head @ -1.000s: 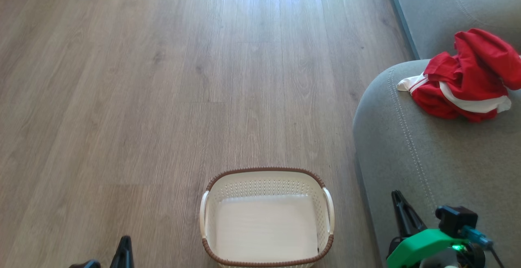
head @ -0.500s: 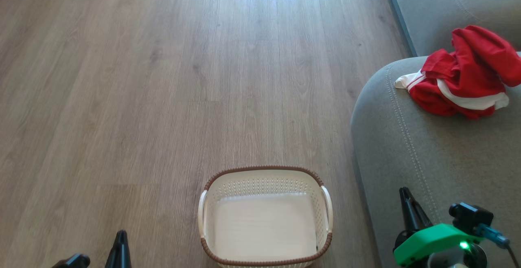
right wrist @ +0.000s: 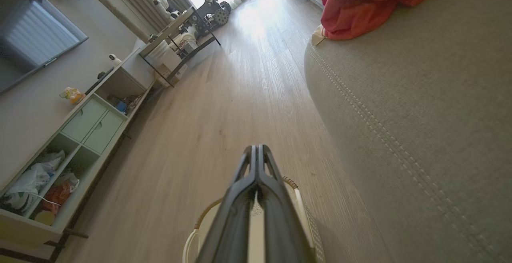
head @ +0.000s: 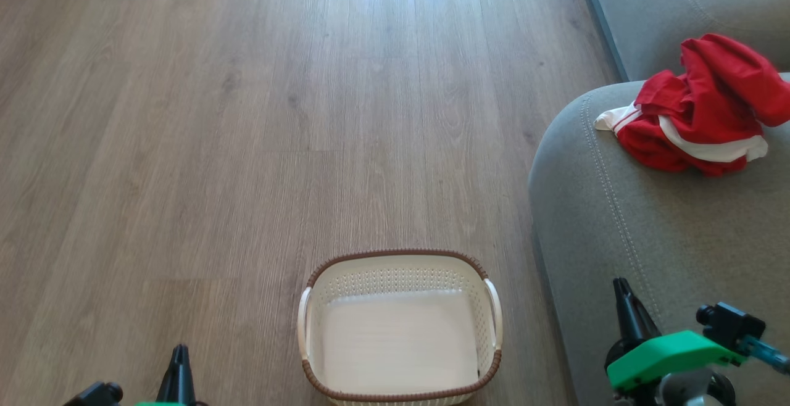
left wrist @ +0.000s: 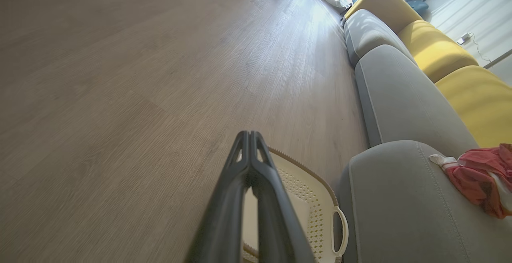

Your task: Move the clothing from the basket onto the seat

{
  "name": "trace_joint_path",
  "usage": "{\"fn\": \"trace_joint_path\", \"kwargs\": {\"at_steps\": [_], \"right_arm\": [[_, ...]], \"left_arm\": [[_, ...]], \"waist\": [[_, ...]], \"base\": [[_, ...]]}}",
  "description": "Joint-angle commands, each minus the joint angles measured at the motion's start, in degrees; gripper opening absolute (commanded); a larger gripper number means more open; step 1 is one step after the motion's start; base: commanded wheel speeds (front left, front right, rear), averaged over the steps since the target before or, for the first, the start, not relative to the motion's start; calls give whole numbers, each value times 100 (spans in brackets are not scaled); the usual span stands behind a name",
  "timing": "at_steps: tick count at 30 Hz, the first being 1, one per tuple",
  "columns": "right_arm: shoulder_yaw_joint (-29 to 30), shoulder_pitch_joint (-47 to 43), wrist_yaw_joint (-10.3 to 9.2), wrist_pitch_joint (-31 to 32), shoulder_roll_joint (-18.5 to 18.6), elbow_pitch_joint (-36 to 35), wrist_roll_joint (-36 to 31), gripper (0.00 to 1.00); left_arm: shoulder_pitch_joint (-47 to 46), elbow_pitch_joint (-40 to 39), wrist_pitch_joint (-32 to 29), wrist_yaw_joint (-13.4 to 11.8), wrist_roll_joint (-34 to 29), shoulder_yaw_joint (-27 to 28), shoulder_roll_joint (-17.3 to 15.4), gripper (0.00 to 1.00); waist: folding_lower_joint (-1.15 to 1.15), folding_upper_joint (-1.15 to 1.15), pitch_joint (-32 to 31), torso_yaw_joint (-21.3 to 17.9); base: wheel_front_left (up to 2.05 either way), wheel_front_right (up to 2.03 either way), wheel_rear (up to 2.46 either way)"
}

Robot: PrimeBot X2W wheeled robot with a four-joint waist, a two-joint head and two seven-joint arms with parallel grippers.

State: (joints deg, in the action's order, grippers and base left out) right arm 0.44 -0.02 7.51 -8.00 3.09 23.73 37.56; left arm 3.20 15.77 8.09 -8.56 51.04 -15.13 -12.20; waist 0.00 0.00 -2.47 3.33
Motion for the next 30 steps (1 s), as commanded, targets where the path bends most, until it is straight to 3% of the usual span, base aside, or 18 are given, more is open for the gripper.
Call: {"fn": "trace_joint_path", "kwargs": {"at_steps": [1, 30], "right_arm": [[19, 355, -1, 33, -2, -230, 158, 0], [195, 493, -1, 496, 17, -448, 1991, 0]], "left_arm": [[-317, -191, -36, 47, 116, 219, -18, 0], [-517, -363, -508, 410, 1490, 875, 296, 0]], "waist": [[0, 0, 3, -5], [0, 0, 80, -118]], "base": [[0, 0, 0], [0, 0, 0]]}}
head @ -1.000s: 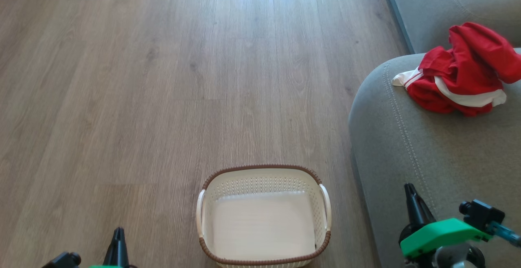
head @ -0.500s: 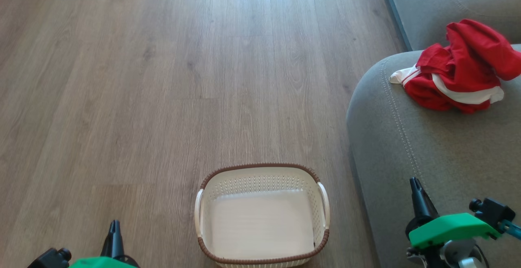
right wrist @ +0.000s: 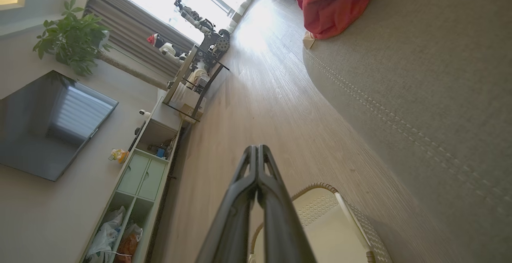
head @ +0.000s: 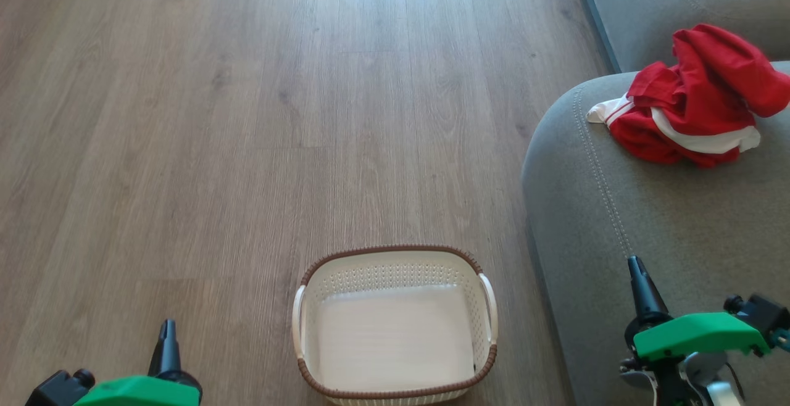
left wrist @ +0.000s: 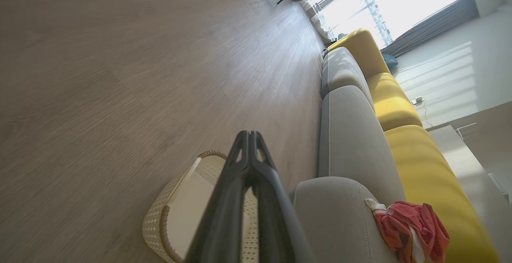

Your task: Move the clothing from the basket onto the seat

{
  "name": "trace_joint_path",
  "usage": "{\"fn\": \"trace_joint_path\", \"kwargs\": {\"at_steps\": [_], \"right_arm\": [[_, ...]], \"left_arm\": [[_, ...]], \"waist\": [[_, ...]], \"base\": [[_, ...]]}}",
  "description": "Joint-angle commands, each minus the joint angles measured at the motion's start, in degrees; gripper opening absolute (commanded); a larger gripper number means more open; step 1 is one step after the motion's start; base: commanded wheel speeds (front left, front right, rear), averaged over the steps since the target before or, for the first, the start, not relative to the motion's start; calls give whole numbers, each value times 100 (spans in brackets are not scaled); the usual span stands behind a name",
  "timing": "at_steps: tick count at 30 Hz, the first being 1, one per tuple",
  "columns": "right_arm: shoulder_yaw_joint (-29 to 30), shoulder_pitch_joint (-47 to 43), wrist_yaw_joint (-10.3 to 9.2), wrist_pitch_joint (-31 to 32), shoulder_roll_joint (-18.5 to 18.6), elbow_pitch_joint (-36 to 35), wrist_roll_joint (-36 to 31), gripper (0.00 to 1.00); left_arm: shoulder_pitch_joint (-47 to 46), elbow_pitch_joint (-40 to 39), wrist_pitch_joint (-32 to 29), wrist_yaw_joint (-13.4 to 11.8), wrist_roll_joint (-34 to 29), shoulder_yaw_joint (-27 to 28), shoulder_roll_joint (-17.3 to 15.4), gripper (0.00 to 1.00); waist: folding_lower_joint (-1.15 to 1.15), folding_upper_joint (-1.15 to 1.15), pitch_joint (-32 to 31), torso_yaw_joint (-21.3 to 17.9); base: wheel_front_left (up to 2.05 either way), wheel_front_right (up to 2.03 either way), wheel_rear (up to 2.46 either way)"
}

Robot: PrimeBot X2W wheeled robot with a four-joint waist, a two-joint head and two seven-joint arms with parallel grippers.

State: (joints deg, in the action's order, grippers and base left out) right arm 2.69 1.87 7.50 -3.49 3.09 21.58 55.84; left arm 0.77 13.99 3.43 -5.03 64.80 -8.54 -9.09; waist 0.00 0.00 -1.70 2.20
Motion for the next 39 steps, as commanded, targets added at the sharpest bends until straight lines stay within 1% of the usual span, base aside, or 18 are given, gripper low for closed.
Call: {"fn": "trace_joint_path", "kwargs": {"at_steps": [1, 39], "right_arm": [[-24, 308, 0, 59, 18, -241, 225, 0], [140, 478, -1, 603, 87, -522, 2615, 0]], "left_arm": [[-280, -190, -58, 68, 159, 238, -4, 0], [-536, -409, -664, 531, 1907, 1079, 400, 0]], "waist": [[0, 0, 6, -9], [0, 0, 104, -153]], "base": [[0, 0, 0], [0, 0, 0]]}}
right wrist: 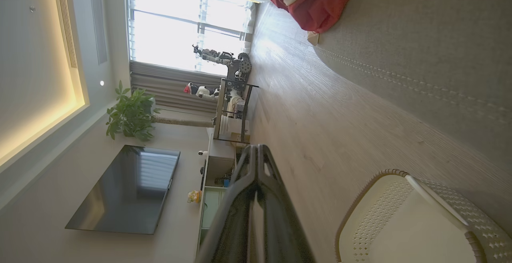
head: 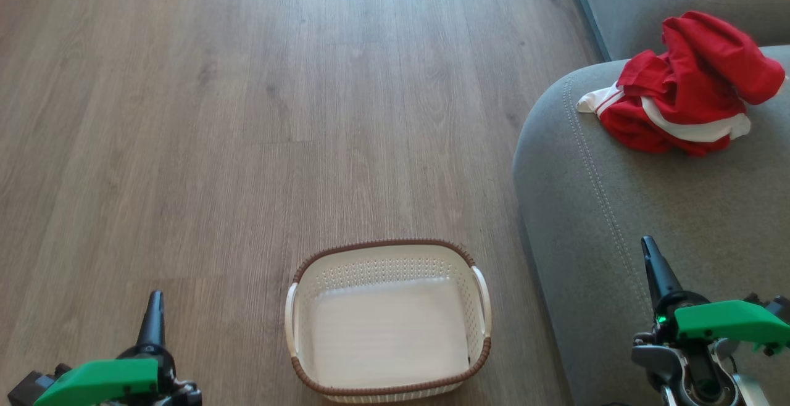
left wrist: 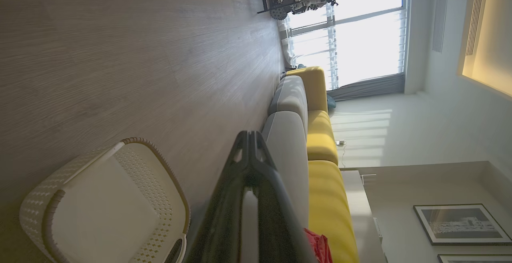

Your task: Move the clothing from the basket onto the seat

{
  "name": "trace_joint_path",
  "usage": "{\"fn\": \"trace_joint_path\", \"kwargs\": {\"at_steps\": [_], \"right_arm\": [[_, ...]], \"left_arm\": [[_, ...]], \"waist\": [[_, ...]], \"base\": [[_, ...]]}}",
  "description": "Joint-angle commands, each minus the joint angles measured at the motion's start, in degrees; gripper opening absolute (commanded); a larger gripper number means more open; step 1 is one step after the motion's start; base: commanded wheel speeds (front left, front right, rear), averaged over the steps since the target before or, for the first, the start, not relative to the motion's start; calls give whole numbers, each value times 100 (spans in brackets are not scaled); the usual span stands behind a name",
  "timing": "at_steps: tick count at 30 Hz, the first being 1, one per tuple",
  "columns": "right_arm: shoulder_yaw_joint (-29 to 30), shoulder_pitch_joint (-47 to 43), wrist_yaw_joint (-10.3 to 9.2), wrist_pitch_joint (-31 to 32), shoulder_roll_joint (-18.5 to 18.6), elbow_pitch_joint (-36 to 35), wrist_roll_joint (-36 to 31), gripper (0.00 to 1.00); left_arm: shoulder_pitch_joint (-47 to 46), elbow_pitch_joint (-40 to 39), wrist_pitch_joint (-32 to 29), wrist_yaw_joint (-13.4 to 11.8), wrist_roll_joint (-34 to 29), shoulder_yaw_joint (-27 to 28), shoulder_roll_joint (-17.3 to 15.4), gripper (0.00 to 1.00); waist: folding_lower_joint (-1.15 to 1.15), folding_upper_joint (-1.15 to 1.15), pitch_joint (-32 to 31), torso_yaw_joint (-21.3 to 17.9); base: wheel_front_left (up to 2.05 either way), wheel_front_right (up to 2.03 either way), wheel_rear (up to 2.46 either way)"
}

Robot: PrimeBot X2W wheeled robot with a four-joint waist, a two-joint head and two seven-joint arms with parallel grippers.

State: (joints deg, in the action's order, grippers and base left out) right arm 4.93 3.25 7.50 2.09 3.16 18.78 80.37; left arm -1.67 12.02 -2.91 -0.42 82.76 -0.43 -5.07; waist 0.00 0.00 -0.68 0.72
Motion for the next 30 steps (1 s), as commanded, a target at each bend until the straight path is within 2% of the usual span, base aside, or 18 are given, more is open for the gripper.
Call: {"fn": "trace_joint_path", "kwargs": {"at_steps": [1, 18, 30], "right_arm": [[-81, 344, -1, 58, 83, -249, 227, 0], [-39, 420, -1, 282, 139, -381, 1355, 0], [-85, 416, -1, 246, 174, -385, 1398, 0]], "left_arm": [[-298, -219, -46, 83, 159, 291, 9, 0], [-416, -319, -326, 295, 962, 678, 196, 0], [-416, -320, -328, 296, 962, 681, 198, 0]], "waist": [[0, 0, 6, -8], [0, 0, 51, -74], [0, 0, 51, -74]], "base": [[0, 0, 0], [0, 0, 0], [0, 0, 0]]}}
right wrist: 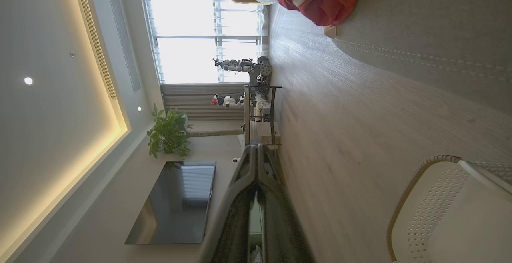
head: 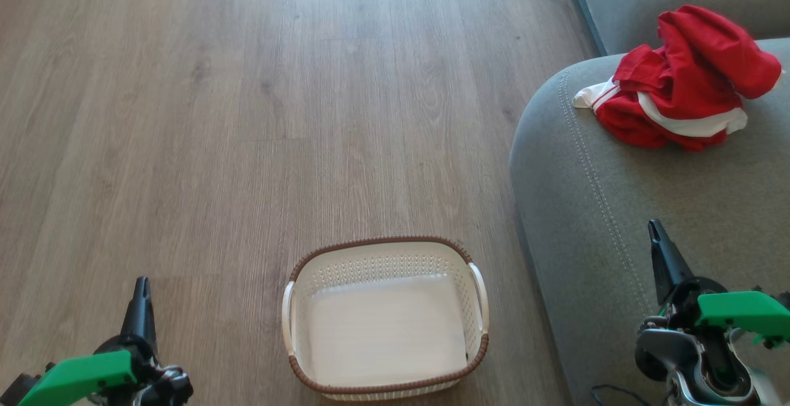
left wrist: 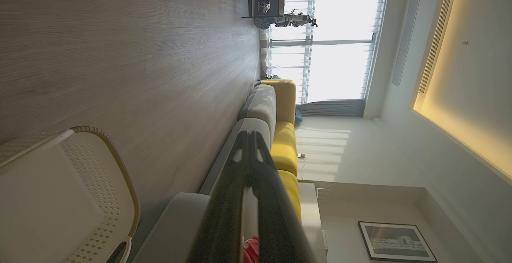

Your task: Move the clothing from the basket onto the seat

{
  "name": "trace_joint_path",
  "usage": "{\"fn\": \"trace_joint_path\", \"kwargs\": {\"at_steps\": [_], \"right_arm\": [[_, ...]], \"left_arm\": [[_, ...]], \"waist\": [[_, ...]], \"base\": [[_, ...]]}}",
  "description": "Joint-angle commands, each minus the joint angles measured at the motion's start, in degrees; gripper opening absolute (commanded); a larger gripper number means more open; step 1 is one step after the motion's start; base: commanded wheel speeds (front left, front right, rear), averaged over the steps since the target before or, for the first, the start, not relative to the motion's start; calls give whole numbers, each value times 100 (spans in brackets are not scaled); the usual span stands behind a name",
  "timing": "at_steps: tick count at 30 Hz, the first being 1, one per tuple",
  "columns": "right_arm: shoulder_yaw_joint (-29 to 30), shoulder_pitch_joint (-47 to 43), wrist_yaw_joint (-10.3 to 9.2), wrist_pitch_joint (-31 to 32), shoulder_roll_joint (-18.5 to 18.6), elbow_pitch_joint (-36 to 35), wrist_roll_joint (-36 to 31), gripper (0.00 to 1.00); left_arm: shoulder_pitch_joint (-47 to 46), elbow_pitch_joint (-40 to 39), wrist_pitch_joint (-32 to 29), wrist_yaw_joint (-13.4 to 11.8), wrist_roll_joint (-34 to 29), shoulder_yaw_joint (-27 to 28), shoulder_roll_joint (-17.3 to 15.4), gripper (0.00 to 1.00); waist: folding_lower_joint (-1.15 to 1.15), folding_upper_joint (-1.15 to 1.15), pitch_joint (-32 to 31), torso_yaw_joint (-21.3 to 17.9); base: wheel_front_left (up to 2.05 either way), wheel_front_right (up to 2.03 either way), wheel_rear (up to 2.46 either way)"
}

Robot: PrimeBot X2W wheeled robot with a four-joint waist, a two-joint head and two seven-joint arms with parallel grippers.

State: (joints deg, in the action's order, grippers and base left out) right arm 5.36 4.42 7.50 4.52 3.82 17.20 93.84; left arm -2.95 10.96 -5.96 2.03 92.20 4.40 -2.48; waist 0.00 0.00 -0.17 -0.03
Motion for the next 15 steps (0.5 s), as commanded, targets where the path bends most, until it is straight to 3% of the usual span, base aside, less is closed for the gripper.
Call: {"fn": "trace_joint_path", "kwargs": {"at_steps": [1, 15], "right_arm": [[-132, 299, -1, 0, 111, -227, 55, 0], [-194, 294, -1, -48, 157, -233, 109, 0]], "left_arm": [[-288, -213, -23, 51, 17, 198, -61, 0], [-288, -213, -25, 51, 15, 200, -59, 0]], "waist": [[0, 0, 0, 1], [0, 0, 0, 1]], "base": [[0, 0, 0], [0, 0, 0]]}}
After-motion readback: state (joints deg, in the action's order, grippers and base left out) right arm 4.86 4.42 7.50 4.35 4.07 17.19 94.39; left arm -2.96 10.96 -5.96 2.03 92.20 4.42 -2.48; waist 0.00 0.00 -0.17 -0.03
